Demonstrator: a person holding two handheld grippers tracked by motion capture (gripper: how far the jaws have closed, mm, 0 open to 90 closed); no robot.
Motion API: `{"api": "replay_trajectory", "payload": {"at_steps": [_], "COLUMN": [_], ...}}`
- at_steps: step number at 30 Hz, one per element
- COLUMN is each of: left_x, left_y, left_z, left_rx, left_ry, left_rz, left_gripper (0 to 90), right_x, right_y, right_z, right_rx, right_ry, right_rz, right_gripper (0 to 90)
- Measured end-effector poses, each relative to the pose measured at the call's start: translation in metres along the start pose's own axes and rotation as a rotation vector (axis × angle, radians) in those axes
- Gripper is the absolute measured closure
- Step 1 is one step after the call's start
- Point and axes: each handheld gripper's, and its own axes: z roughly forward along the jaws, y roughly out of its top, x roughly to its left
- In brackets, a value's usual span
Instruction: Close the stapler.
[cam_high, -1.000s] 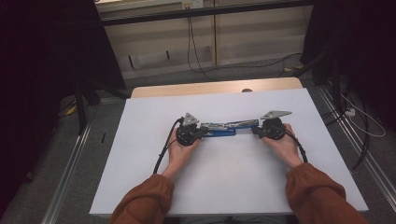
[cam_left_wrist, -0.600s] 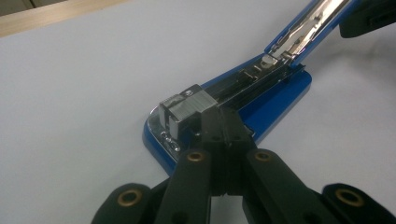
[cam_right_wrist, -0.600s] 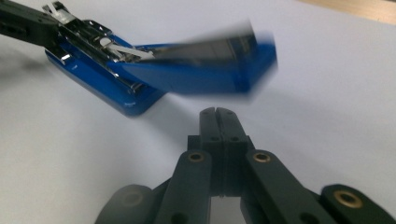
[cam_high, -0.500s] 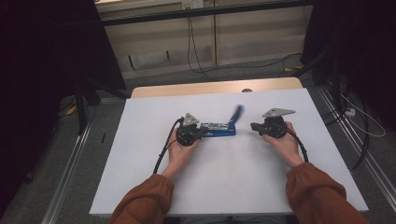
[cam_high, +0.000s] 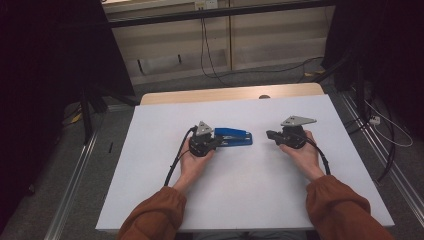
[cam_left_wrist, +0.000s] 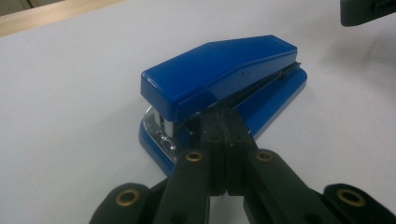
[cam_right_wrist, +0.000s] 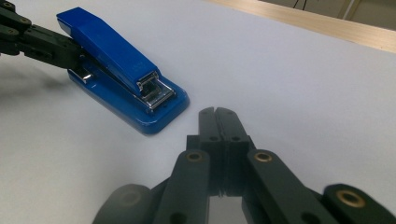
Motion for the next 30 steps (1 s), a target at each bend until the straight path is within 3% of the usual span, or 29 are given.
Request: {"api": "replay_trajectory", "payload": {"at_steps": [10, 17, 20, 25, 30], "left_x": [-0.012, -0.015, -0.014, -0.012, -0.012], "left_y": [0.002, 0.005, 0.005, 0.003, 0.003], "left_z": [-0.005, -0.013, -0.016, -0.023, -0.031], "left_rx": [0.005, -0.033, -0.046, -0.053, -0.060], "left_ry": [-0.044, -0.063, -0.064, -0.050, -0.021], "left_rz": [0.030, 0.018, -0.002, -0.012, -0.003], "left_gripper": [82.2, 80.7, 75.4, 68.1, 51.1], "right_x": [-0.002, -0.002, -0.001, -0.001, 0.003], "right_y": [0.001, -0.002, -0.001, 0.001, 0.002], "right_z": [-0.005, -0.009, -0.012, -0.016, -0.014], "right_rx": [-0.026, -0.041, -0.057, -0.079, -0.091], "right_ry": [0.003, 0.015, 0.016, 0.005, -0.008], "right_rz": [0.011, 0.016, 0.022, 0.033, 0.036], "right_gripper": [84.6, 76.3, 71.2, 51.1, 34.5]}}
